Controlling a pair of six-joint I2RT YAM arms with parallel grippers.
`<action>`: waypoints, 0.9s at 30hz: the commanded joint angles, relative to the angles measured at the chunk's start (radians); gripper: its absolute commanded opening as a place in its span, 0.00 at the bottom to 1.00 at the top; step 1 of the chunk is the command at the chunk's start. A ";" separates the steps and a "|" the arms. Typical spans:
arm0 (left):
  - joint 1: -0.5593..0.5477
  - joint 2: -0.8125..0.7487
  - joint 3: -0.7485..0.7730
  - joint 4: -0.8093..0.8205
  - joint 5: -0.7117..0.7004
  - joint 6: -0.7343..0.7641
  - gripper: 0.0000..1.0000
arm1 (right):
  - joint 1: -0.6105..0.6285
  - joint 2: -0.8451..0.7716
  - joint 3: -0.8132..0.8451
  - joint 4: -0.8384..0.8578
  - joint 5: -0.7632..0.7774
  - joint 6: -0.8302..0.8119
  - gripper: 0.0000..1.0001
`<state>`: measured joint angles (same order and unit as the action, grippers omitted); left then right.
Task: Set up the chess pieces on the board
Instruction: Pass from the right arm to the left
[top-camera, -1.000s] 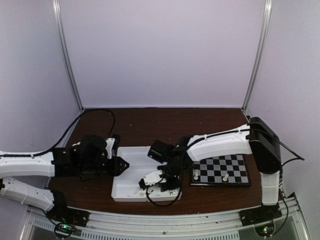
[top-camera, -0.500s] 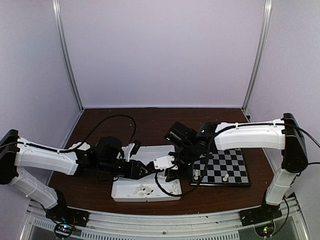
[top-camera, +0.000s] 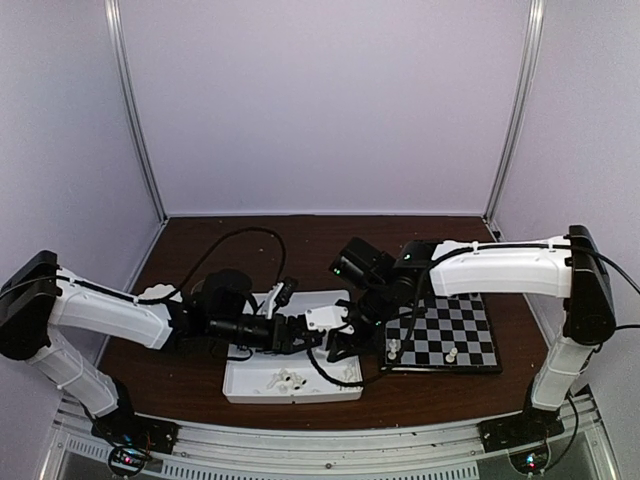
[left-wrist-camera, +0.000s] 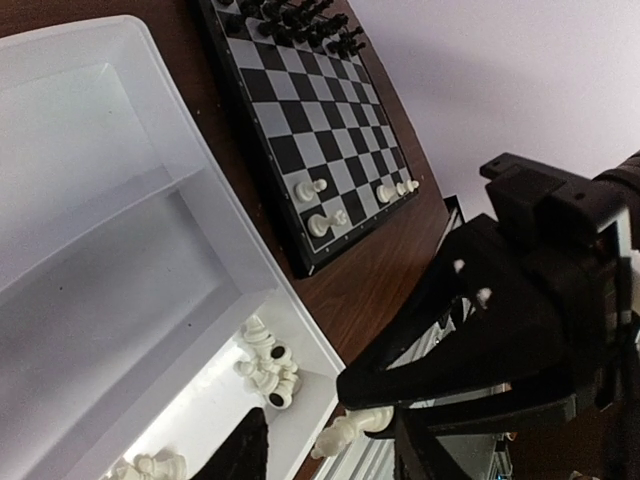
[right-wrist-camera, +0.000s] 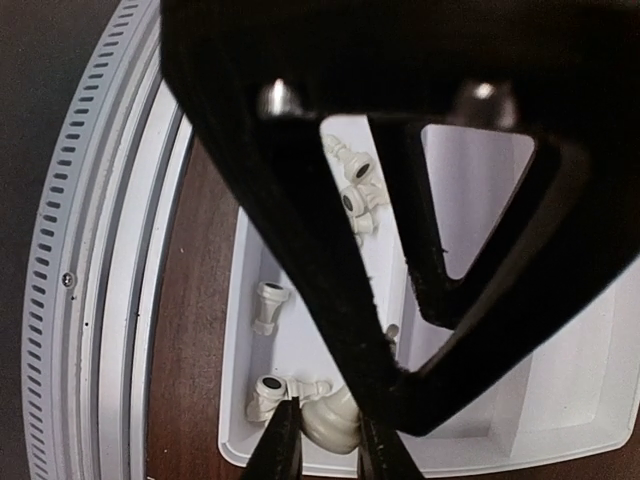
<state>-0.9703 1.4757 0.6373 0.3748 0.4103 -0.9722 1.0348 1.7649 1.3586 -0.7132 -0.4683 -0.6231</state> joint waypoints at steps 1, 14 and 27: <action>0.004 0.029 0.041 0.060 0.036 -0.021 0.44 | -0.019 -0.037 0.045 -0.008 -0.046 0.033 0.11; 0.004 0.057 0.045 0.128 0.076 -0.038 0.18 | -0.031 -0.035 0.041 0.009 -0.054 0.044 0.11; -0.013 0.069 0.280 -0.216 0.024 0.193 0.04 | -0.199 -0.192 -0.069 -0.126 -0.103 0.025 0.35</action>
<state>-0.9695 1.5269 0.7792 0.3096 0.4679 -0.9348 0.9493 1.6920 1.3495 -0.7498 -0.5076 -0.5983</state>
